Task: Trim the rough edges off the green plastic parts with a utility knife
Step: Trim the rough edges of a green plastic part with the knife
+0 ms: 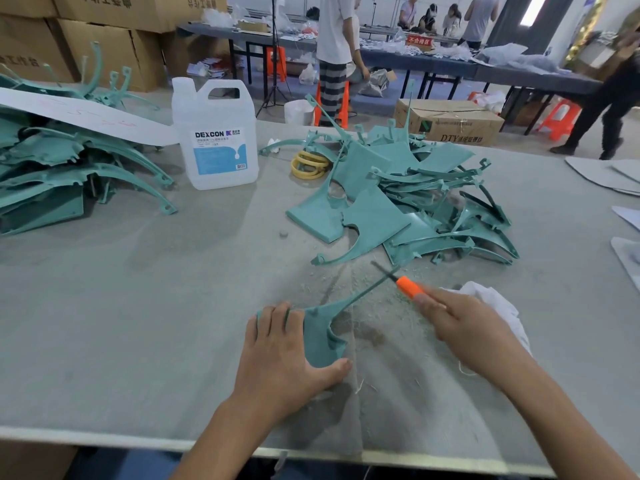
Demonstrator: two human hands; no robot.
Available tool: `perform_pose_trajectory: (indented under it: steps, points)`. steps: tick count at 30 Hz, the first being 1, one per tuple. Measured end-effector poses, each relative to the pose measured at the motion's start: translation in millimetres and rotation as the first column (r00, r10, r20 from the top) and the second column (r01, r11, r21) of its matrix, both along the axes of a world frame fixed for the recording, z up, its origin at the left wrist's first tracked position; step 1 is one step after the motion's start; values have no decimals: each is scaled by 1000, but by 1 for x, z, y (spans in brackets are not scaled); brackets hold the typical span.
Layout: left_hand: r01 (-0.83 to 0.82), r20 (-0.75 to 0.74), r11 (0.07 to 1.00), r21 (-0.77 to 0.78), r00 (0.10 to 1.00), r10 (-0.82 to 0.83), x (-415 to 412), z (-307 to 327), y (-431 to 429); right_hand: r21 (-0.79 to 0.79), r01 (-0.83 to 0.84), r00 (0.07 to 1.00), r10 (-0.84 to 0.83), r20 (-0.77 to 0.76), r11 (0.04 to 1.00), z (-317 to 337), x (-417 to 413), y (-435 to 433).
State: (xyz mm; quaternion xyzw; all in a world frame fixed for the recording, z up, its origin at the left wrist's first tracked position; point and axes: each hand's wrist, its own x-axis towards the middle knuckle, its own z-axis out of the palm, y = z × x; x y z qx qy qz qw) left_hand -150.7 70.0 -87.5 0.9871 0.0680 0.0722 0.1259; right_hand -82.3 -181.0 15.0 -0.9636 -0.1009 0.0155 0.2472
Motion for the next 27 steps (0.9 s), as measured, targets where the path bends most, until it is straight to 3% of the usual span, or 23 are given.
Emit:
perform_pose_trajectory:
  steps: [4,7,12,14,16,18,22,27]
  points:
    - [-13,-22,1000,-3,1000,13,0,0,-1,-117,79,995,-71,75,990,6,-7,-2]
    - [-16,-38,1000,-11,999,16,0,1,0,-112,80,970,-52,237,990,7,-17,13]
    - [-15,-51,1000,-20,999,14,0,3,-1,-78,99,939,-67,338,992,10,-30,22]
    - [-15,-47,1000,-20,999,14,0,3,-2,-82,-34,966,54,251,996,3,-35,25]
    - [-15,-38,1000,-21,999,14,0,2,-2,-96,-165,983,171,65,982,-10,-43,31]
    - [-14,-27,1000,-10,1000,14,0,2,-1,-207,-228,973,227,-30,951,-20,-47,39]
    - [-26,-25,1000,14,999,26,-1,3,-4,-387,-256,966,252,-63,886,-14,-35,48]
    - [-34,-29,999,-33,999,34,-1,3,-4,-471,-285,958,267,-107,835,11,-5,48]
